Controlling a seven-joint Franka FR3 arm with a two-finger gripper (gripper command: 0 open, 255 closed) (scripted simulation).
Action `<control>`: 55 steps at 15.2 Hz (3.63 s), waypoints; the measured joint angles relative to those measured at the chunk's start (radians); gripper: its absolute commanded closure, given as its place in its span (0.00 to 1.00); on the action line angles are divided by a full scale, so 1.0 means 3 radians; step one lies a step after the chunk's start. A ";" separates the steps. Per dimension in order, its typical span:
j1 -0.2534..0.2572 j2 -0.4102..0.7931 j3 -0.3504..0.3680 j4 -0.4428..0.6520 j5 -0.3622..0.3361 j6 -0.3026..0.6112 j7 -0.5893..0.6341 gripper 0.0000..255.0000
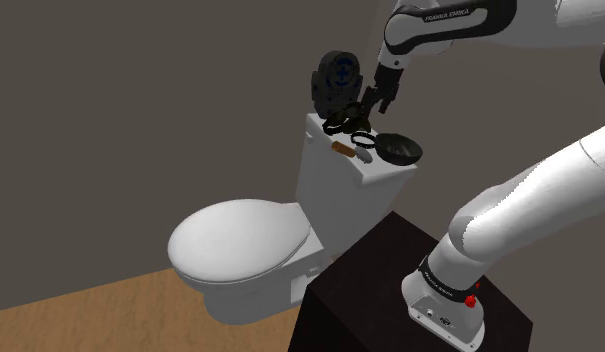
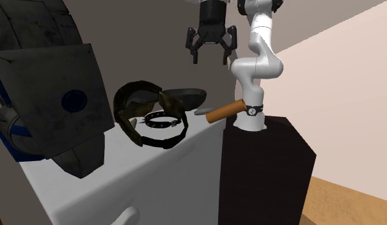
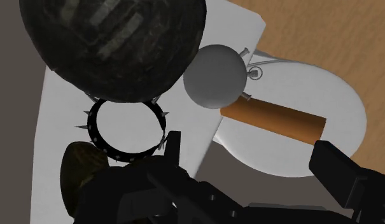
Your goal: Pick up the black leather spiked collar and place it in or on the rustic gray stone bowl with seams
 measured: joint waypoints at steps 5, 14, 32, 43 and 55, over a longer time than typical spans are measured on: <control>-0.0088 0.0496 -0.0238 0.0205 0.0054 0.0215 -0.0293 0.00; -0.0302 0.1571 -0.0523 0.0888 0.0382 0.0419 -0.0839 0.00; -0.0456 0.2109 -0.0549 0.1032 0.0596 0.0725 -0.1079 1.00; -0.0456 0.2099 -0.0551 0.1037 0.0592 0.0712 -0.1079 1.00; -0.0438 0.1902 -0.0582 0.1322 0.0500 0.0245 -0.1034 1.00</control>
